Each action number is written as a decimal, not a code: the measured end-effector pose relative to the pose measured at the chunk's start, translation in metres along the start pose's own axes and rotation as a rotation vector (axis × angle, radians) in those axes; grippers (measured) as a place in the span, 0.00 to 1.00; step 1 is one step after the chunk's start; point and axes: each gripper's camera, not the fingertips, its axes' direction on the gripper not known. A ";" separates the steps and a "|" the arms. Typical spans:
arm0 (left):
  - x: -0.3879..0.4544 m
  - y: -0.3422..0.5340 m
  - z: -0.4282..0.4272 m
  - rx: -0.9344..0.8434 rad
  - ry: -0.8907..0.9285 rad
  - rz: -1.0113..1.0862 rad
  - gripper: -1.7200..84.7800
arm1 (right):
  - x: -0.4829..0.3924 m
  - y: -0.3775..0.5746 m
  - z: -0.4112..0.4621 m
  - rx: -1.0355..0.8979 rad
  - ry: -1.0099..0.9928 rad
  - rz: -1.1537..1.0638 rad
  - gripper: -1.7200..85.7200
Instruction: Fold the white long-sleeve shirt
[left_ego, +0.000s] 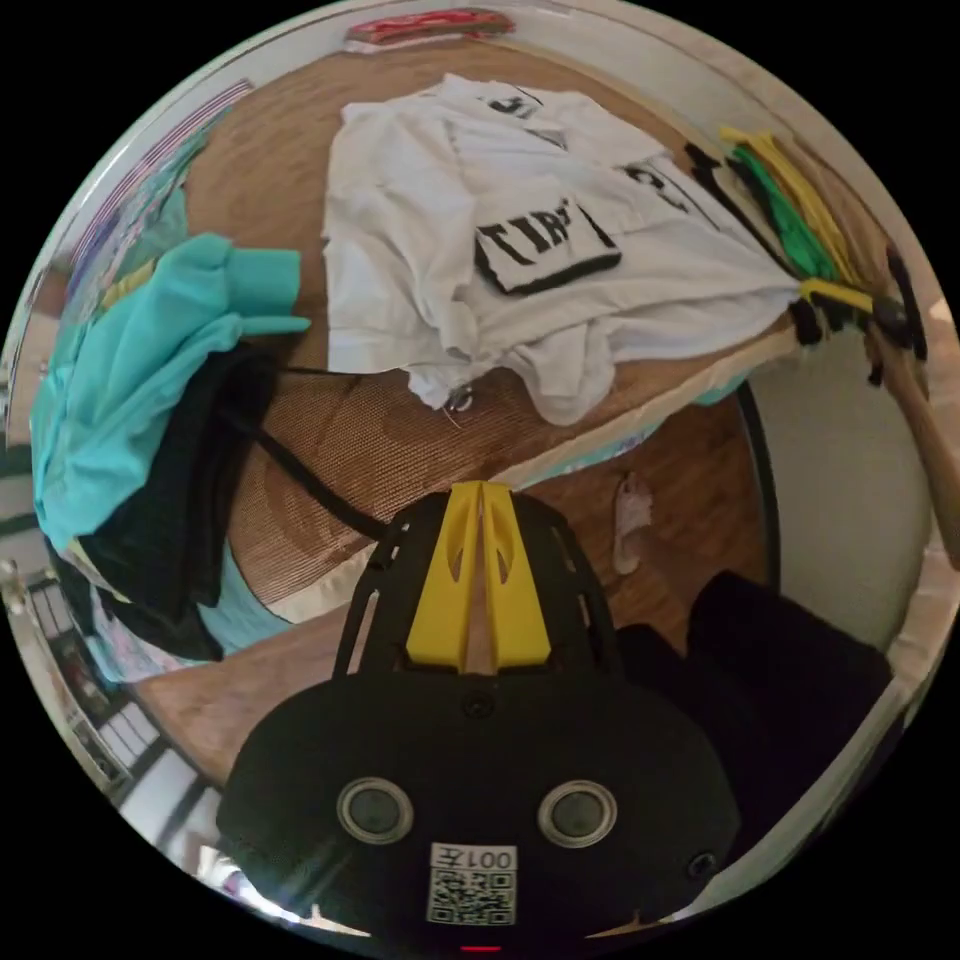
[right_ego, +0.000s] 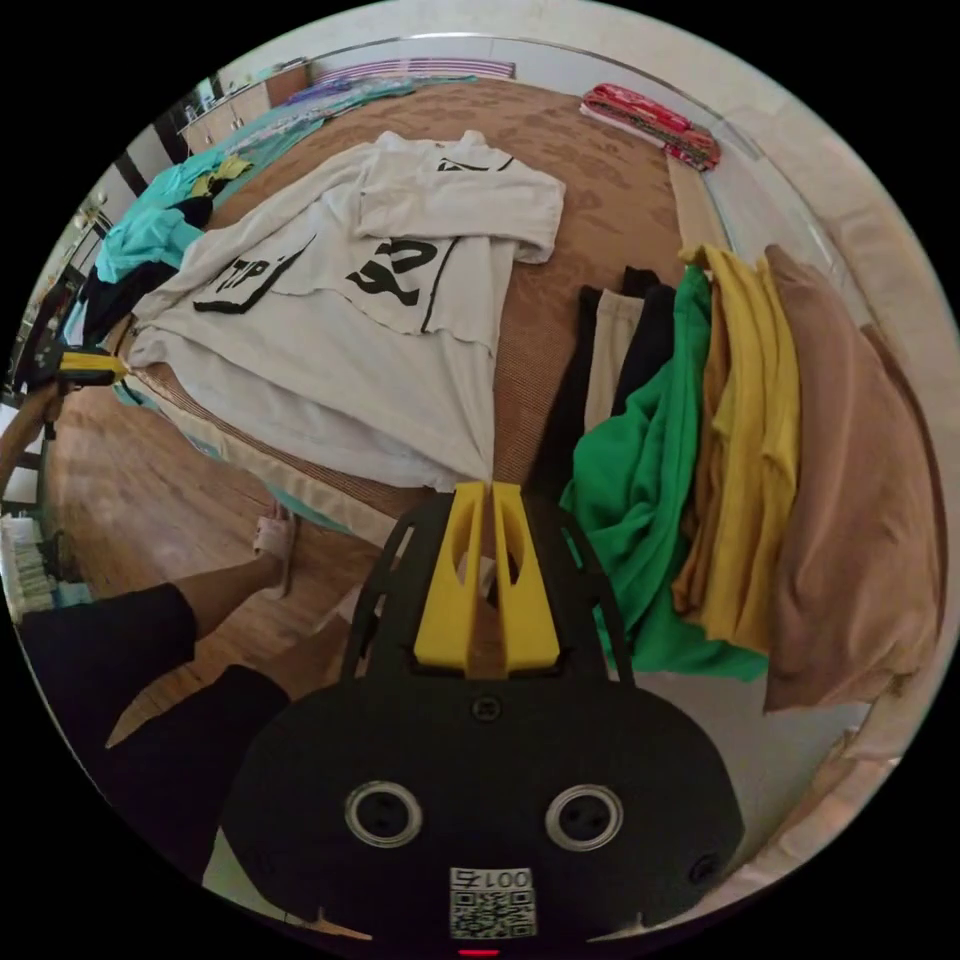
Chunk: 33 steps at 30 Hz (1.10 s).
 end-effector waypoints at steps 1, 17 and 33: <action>-0.009 0.003 -0.001 0.059 0.064 -0.034 0.01 | -0.005 -0.002 -0.001 -0.007 0.018 -0.013 0.03; -0.051 -0.013 -0.003 -0.105 0.236 -0.090 0.05 | -0.028 -0.051 -0.035 0.026 0.022 0.011 0.03; -0.076 -0.011 -0.011 0.104 -0.002 -0.029 0.01 | -0.134 -0.125 -0.073 0.207 -0.170 -0.336 0.08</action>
